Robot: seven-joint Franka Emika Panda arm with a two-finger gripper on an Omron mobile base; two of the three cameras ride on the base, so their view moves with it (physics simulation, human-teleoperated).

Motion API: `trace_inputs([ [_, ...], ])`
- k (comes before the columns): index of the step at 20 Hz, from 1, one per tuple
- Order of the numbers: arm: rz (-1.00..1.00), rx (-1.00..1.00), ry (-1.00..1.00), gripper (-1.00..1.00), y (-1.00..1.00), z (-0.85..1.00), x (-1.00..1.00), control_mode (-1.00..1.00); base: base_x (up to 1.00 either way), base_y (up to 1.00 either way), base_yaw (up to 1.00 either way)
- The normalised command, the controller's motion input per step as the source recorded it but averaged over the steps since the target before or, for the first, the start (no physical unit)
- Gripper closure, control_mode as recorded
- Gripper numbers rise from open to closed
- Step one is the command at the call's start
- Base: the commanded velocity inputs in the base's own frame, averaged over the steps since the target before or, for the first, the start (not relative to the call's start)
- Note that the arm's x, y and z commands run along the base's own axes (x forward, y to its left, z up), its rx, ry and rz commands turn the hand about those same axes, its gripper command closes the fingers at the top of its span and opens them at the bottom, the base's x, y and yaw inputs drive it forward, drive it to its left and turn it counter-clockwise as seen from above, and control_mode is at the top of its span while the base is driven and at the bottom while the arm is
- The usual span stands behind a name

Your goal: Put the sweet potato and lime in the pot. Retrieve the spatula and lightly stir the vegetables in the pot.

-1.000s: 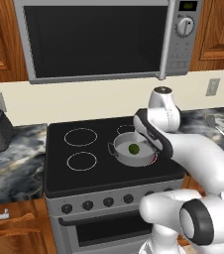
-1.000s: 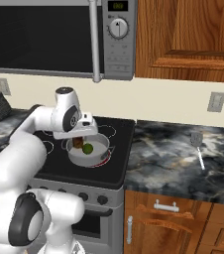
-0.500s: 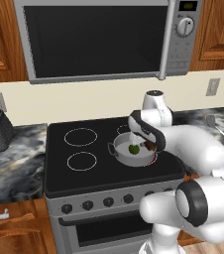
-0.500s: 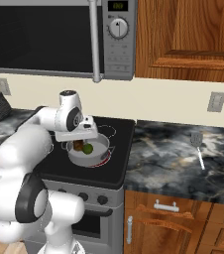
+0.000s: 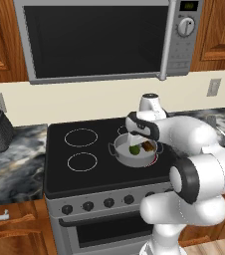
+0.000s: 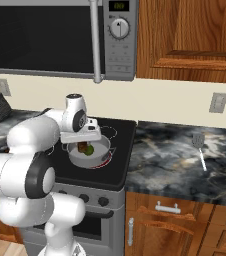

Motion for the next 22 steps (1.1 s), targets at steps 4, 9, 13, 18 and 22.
trace_inputs([
  [4,0.00,0.00,0.09,1.00,-0.13,0.00,0.34,-1.00,0.00,0.00,0.00],
  [9,0.00,0.00,0.07,1.00,-0.08,-0.02,0.25,-1.00,0.00,0.00,0.00],
  [13,0.00,0.00,0.07,1.00,0.00,-0.23,0.02,-1.00,0.00,0.00,0.00],
  [18,0.00,0.00,0.08,1.00,0.00,-0.45,0.00,-1.00,0.00,0.00,0.00],
  [22,0.00,0.00,0.02,1.00,0.00,-0.33,0.00,-1.00,0.00,0.00,0.00],
])
